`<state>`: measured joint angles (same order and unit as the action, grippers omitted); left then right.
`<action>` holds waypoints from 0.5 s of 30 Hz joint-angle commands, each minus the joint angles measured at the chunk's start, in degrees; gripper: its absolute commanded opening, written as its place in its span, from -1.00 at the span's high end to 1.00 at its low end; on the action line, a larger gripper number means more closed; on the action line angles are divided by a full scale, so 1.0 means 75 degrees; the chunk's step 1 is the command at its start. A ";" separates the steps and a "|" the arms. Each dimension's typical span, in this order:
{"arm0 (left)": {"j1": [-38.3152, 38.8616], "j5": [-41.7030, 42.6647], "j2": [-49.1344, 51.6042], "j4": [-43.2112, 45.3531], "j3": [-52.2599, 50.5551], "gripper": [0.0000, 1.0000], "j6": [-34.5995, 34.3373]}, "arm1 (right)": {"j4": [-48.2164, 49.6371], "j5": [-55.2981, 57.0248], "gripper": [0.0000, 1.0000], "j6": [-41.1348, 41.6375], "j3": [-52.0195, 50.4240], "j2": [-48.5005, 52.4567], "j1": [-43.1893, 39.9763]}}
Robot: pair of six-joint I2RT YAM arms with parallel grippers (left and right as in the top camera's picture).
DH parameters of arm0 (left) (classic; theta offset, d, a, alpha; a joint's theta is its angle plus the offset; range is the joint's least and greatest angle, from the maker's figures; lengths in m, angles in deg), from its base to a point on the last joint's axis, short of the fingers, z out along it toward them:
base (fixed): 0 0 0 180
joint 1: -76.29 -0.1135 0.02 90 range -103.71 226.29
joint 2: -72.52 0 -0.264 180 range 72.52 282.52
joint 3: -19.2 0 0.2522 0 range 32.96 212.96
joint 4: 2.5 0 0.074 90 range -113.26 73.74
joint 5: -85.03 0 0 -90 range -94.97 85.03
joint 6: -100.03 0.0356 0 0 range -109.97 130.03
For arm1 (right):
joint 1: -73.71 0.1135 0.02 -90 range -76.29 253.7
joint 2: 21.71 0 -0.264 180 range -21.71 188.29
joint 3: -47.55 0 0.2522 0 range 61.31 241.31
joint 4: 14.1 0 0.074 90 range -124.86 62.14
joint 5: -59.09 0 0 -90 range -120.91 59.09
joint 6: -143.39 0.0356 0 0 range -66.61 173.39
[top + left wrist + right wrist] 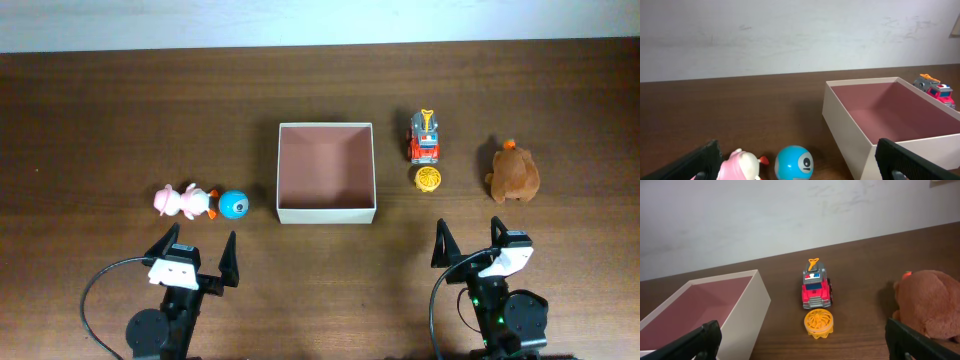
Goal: Pack container
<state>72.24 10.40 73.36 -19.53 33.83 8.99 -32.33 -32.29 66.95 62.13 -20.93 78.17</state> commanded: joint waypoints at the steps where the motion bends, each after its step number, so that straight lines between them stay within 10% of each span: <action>1: 0.0035 -0.0085 -0.0067 -0.0029 -0.0044 -0.99 0.0090 | -0.0006 0.0047 -0.97 0.0061 -0.0067 -0.0079 -0.0050; 15: 0.0035 -0.0085 -0.0067 -0.0029 -0.0044 -0.99 0.0090 | -0.0009 0.0262 -0.97 0.0061 -0.0067 -0.0079 -0.0050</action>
<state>72.24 10.40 73.36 -19.53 33.83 8.99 -32.33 -32.01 66.95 62.13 -20.93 78.17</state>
